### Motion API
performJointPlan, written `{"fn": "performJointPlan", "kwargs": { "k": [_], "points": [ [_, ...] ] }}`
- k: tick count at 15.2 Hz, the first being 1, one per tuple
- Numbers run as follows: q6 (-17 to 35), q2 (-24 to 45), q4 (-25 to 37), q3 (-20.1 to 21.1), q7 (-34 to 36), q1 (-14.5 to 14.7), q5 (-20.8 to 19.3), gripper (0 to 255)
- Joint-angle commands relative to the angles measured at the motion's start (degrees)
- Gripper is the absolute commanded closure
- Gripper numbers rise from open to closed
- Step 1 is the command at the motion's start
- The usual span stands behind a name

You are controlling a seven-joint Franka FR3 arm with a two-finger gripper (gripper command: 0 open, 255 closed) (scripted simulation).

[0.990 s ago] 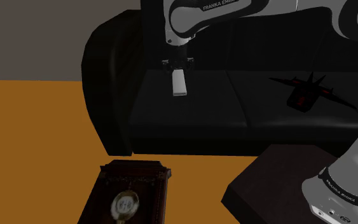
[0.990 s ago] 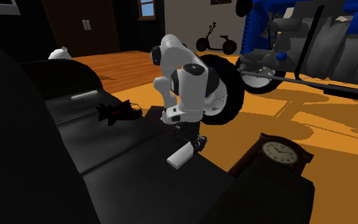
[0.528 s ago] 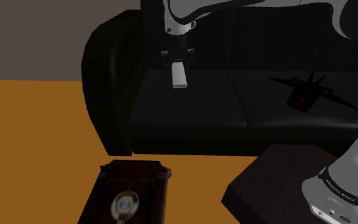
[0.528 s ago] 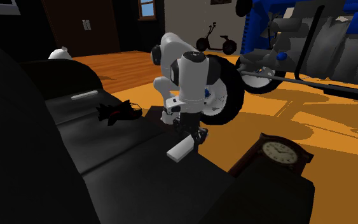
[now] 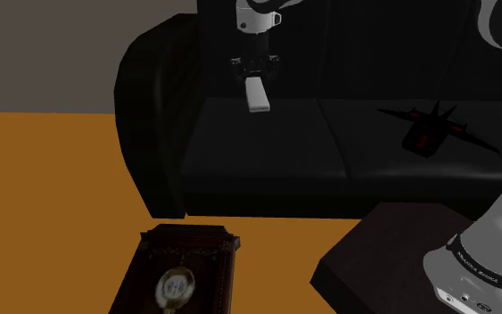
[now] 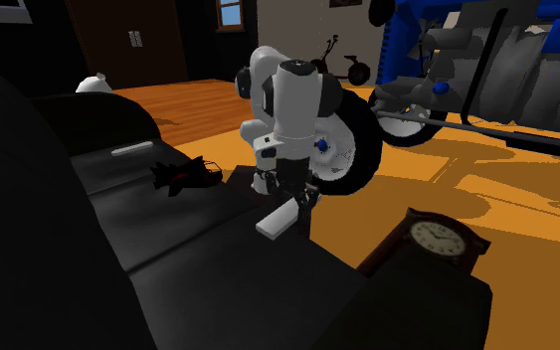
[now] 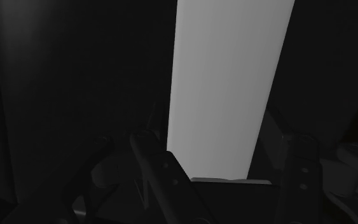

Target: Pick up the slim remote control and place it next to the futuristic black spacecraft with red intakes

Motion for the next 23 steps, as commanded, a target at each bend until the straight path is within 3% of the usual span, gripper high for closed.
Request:
{"fn": "performJointPlan", "kwargs": {
  "k": [1, 11, 23],
  "points": [
    [1.5, -2.9, -4.3, -0.4, -2.0, -1.9, 0.7, 255],
    [7.1, -16.7, -22.9, -4.4, -14.0, -10.3, 3.9, 255],
    [9.7, -25.6, -34.0, -11.9, -29.8, -18.5, 4.8, 255]
  ]
}}
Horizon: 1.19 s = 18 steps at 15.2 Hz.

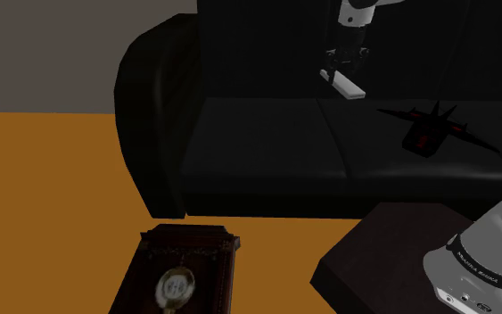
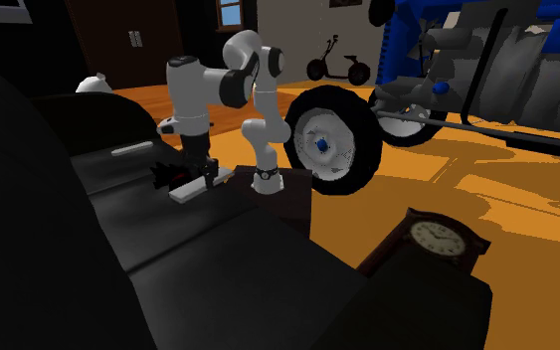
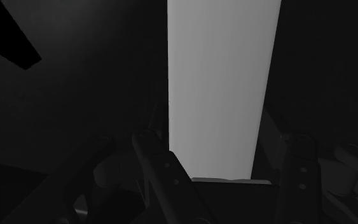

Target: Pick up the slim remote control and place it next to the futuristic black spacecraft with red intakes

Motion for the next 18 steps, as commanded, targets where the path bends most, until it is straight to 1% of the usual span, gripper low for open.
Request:
{"fn": "performJointPlan", "kwargs": {
  "k": [1, 5, 10, 18],
  "points": [
    [0.3, -1.1, -1.4, -1.5, -2.9, -1.4, 0.0, 255],
    [0.7, -2.2, -2.6, -4.4, -8.2, -3.9, -0.3, 255],
    [0.9, -2.2, -2.6, -8.0, -15.0, -7.2, -0.6, 255],
    [0.8, 0.7, 0.7, -13.9, -26.1, -12.3, -0.4, 255]
  ]
}}
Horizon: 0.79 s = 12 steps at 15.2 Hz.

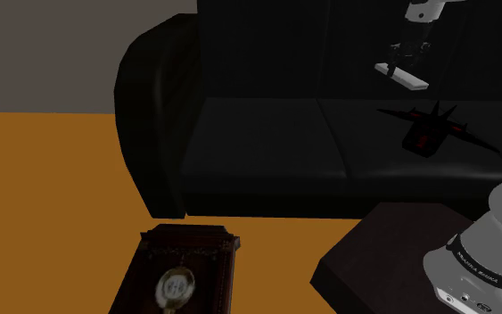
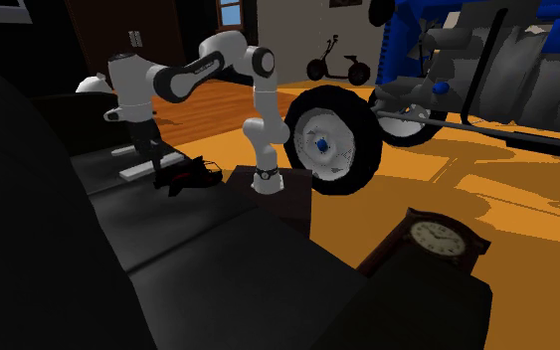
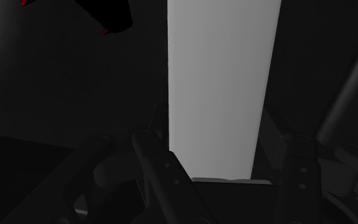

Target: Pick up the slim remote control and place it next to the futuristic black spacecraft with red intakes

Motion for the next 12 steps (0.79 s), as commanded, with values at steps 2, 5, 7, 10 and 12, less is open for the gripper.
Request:
{"fn": "performJointPlan", "kwargs": {
  "k": [2, 5, 7, 10, 12],
  "points": [
    [0.0, 1.8, 1.9, -2.1, -4.3, -2.0, 0.4, 255],
    [-0.4, 4.2, 4.7, -4.0, -8.5, -4.1, 1.0, 255],
    [-0.7, 6.0, 6.9, -5.3, -11.4, -5.5, 1.7, 255],
    [-1.5, 9.3, 10.9, -7.0, -15.6, -7.8, 2.8, 255],
    [-2.2, 11.7, 13.9, -8.0, -18.4, -9.5, 3.8, 255]
  ]
}}
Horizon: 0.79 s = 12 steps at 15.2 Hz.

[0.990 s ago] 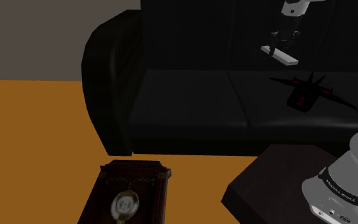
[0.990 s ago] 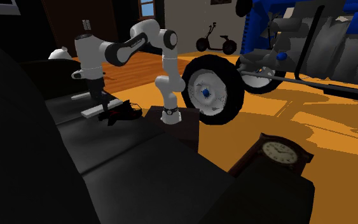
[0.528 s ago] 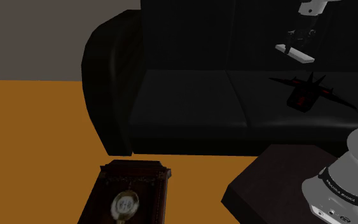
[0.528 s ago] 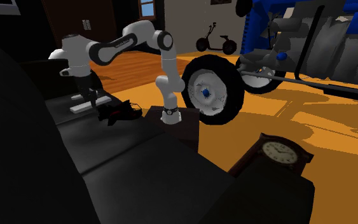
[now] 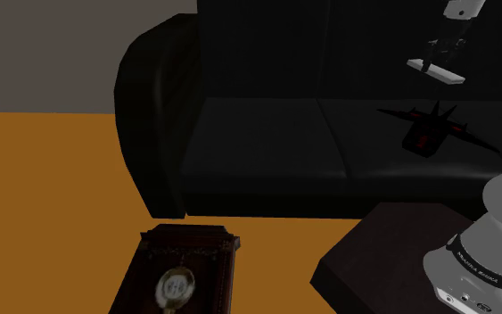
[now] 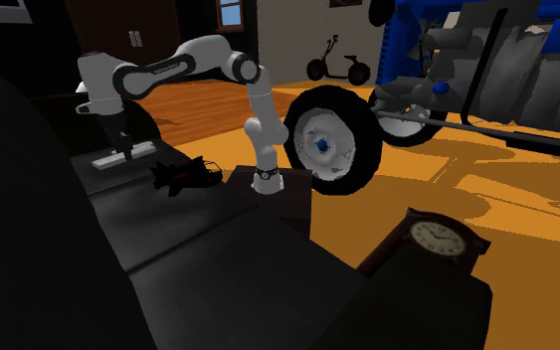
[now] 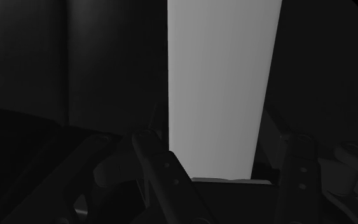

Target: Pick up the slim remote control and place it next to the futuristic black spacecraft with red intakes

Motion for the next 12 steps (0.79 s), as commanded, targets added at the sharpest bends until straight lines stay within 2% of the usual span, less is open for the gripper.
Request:
{"fn": "performJointPlan", "kwargs": {
  "k": [1, 6, 10, 12],
  "points": [
    [-0.4, 2.3, 2.6, -1.0, -3.0, -1.8, 1.0, 255],
    [-3.2, 9.9, 12.6, -2.8, -9.5, -6.8, 4.0, 255],
    [-7.0, 17.7, 23.8, -3.4, -14.4, -12.1, 7.0, 255],
    [-5.3, 17.5, 22.0, -3.4, -14.4, -11.9, 6.9, 255]
  ]
}}
